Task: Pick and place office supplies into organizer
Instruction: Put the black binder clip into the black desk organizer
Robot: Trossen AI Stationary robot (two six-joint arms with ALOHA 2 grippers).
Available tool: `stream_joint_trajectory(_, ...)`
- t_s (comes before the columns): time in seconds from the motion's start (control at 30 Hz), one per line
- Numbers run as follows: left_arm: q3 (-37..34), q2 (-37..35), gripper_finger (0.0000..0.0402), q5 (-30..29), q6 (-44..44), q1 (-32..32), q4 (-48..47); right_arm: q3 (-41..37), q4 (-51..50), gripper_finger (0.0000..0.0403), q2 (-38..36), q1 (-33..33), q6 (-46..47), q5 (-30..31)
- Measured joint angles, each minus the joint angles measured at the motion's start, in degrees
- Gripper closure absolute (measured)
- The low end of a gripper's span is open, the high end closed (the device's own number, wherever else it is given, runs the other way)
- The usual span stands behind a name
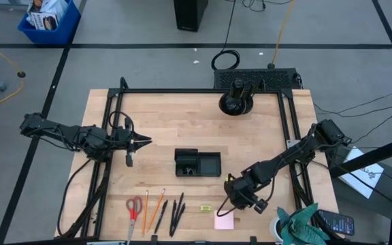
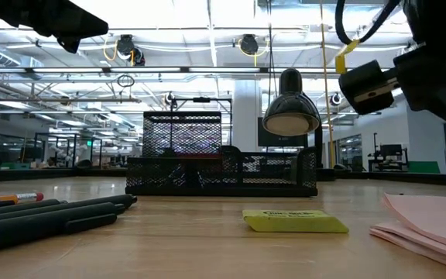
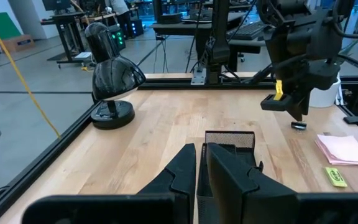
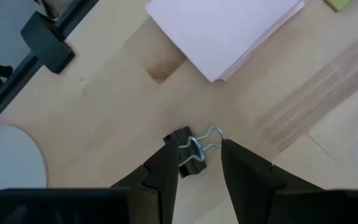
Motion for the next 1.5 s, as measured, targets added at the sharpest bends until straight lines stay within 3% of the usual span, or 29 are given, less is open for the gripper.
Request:
stream_joint_trajectory(0.47, 0.00, 0.00, 0.0355, -0.02, 0.15, 0.00, 0.02, -4.41, 5.48, 0.0289, 0.00, -0.02, 3.37, -1.60)
stream_joint_trajectory(0.87, 0.00, 0.02, 0.0355, -0.02, -0.02, 0.00, 0.04, -4.42, 5.54, 0.0393, -0.02, -0.02, 5.69, -2.40)
stream_joint_trajectory(1.27, 0.00, 0.01, 0.0355, -0.02, -0.22, 0.00, 0.07, -2.44, 6.58, 0.0402, -1.38, -0.02, 11.30, -2.50)
stream_joint_trajectory(1.4, 0.00, 0.02, 0.0355, -0.02, -0.22, 0.00, 0.09, 0.00, 5.43, 0.0402, -4.84, -0.02, 11.29, 1.63)
stream_joint_trajectory(1.5, 0.00, 0.00, 0.0355, -0.02, -0.26, 0.00, 0.07, 1.00, 7.73, 0.0402, -8.92, -0.08, 10.27, 9.52)
